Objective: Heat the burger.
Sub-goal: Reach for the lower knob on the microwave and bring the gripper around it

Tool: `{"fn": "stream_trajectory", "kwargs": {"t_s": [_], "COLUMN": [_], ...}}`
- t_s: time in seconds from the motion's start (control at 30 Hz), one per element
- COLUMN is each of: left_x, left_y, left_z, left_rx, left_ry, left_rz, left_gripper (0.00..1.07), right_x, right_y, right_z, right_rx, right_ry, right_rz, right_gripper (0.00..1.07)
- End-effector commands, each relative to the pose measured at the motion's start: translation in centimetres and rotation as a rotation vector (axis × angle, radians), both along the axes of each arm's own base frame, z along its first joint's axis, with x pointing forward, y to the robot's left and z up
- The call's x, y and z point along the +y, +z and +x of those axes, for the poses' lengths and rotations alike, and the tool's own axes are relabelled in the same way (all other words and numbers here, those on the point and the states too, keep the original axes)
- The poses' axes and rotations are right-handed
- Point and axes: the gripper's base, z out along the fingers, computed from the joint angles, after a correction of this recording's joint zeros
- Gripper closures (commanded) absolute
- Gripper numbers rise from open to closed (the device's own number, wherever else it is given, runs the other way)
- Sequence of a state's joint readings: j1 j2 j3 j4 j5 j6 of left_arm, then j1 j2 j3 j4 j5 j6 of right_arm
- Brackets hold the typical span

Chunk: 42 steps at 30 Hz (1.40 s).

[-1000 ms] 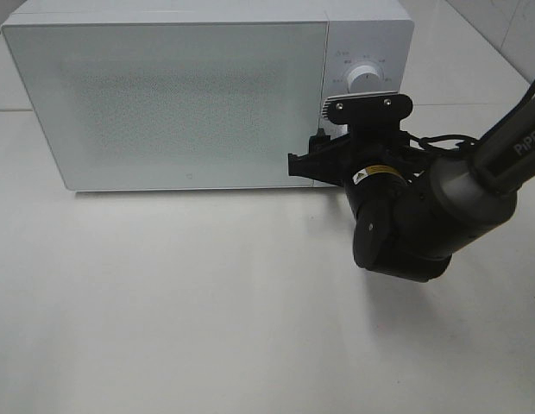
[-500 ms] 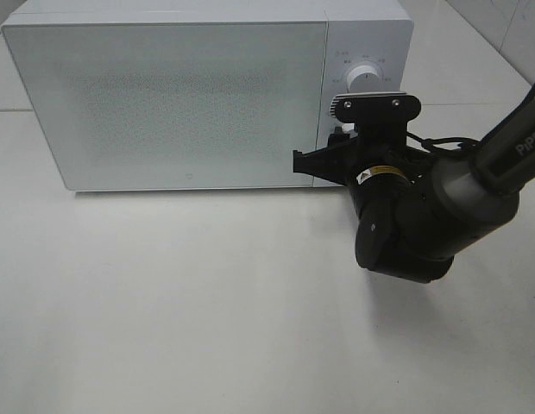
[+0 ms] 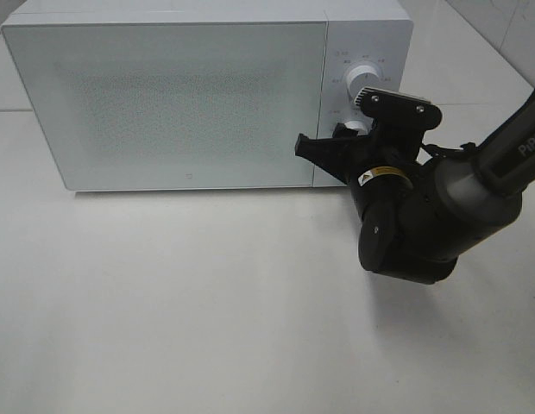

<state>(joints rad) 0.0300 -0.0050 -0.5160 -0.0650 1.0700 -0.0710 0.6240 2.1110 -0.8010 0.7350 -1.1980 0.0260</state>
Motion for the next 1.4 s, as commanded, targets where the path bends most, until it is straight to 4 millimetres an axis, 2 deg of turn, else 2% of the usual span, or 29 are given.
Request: {"fn": "stream_trajectory", "kwargs": {"t_s": [0.03,0.1,0.17,0.2,0.27,0.3,0.37,0.47,0.53,0.57,0.63,1.03,1.4], "left_x": [-0.05,-0.05,-0.05,-0.05,-0.05,-0.05,-0.05,-0.05,-0.05,-0.05,-0.05,-0.05,-0.05], "left_y": [0.04,0.04,0.04,0.04,0.04,0.04,0.04,0.04,0.04,0.04,0.04,0.04,0.04], "left_z": [-0.3,-0.3,-0.3,-0.3,-0.3,-0.3,-0.3,-0.3,-0.3,-0.3,-0.3,-0.3,-0.3], "left_rx": [-0.024,-0.024,-0.024,-0.024,-0.024,-0.024,-0.024,-0.024,-0.024,-0.024,-0.024,-0.024,-0.024], "left_ry": [0.0,0.0,0.0,0.0,0.0,0.0,0.0,0.0,0.0,0.0,0.0,0.0,0.0], "left_rz": [-0.001,-0.001,-0.001,-0.001,-0.001,-0.001,-0.001,-0.001,-0.001,-0.001,-0.001,-0.001,-0.001], "left_gripper": [0.07,0.07,0.07,0.07,0.07,0.07,0.07,0.07,0.07,0.07,0.07,0.07,0.07], "right_x": [0.67,0.7,0.97,0.97,1.37,1.37,1.5,1.5,1.47,1.47,1.49,1.48,1.47], "right_y": [2.27,2.28,2.34,2.34,2.48,2.48,2.51,2.52,2.69,2.69,2.67,2.66,2.66], "right_z": [0.76,0.76,0.75,0.75,0.71,0.71,0.7,0.7,0.69,0.69,0.67,0.67,0.68], "right_rx": [-0.214,-0.214,-0.214,-0.214,-0.214,-0.214,-0.204,-0.202,-0.201,-0.201,-0.182,-0.154,-0.152], "right_ry": [0.036,0.032,0.046,0.046,0.077,0.077,0.079,0.073,0.052,0.052,0.035,0.005,-0.001], "right_rz": [0.139,0.206,0.376,0.376,0.549,0.549,0.677,0.729,0.993,0.993,1.189,1.459,1.492], "right_gripper": [1.07,1.07,1.07,1.07,1.07,1.07,1.07,1.07,1.07,1.07,1.07,1.07,1.07]}}
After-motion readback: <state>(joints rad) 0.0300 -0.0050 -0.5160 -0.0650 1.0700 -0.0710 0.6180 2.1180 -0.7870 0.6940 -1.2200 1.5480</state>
